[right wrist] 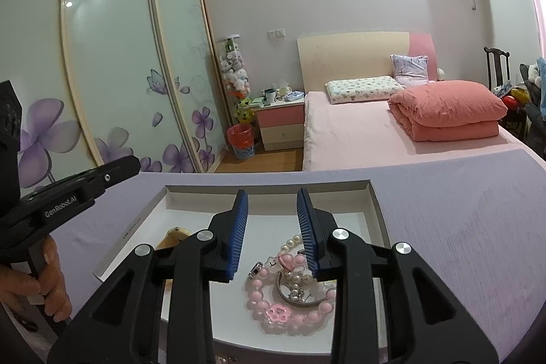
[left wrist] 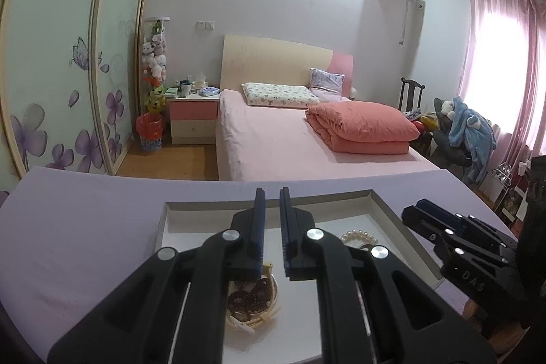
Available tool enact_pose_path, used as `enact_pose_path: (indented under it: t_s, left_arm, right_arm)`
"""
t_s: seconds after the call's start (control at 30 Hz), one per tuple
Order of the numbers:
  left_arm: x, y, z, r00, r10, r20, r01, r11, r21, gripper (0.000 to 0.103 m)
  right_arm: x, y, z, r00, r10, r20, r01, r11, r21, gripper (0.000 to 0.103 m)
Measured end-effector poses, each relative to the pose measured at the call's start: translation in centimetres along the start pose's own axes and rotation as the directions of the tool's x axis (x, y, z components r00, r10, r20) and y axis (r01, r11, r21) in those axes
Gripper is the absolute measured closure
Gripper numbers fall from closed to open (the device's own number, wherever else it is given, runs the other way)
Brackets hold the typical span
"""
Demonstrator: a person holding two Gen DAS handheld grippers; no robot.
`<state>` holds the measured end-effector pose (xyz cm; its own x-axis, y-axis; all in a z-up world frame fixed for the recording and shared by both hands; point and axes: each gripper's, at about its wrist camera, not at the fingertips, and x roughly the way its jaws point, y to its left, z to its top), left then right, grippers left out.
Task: Organize jewelry
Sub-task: 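Release the earrings and necklace into the tray, opening both tools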
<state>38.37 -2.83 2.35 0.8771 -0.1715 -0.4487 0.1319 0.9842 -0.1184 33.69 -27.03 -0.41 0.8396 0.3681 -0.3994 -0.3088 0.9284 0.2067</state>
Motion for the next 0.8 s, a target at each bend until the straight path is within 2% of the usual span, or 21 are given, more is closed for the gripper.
enact_pose_path:
  t_s: [0.23, 0.5, 0.8]
  left_arm:
    - [-0.8, 0.6, -0.3, 1.0, 0.014, 0.002, -0.014, 1.0, -0.009, 0.086]
    - [-2.2, 1.5, -1.2, 1.0, 0.026, -0.003, -0.026, 0.999, -0.032, 0.082]
    - [-4.4, 2.4, -4.4, 0.999, 0.015, -0.049, -0.018, 0.998, -0.063, 0.077]
  right_arm:
    - [-0.1, 0.2, 0.1, 1.0, -0.002, 0.002, 0.002, 1.0, -0.002, 0.072]
    - [-0.8, 0.8, -0.4, 1.0, 0.001, -0.015, -0.001, 1.0, -0.009, 0.072]
    - [-2.5, 1.9, -3.2, 0.995, 0.02, -0.093, -0.022, 1.0, -0.019, 0.072]
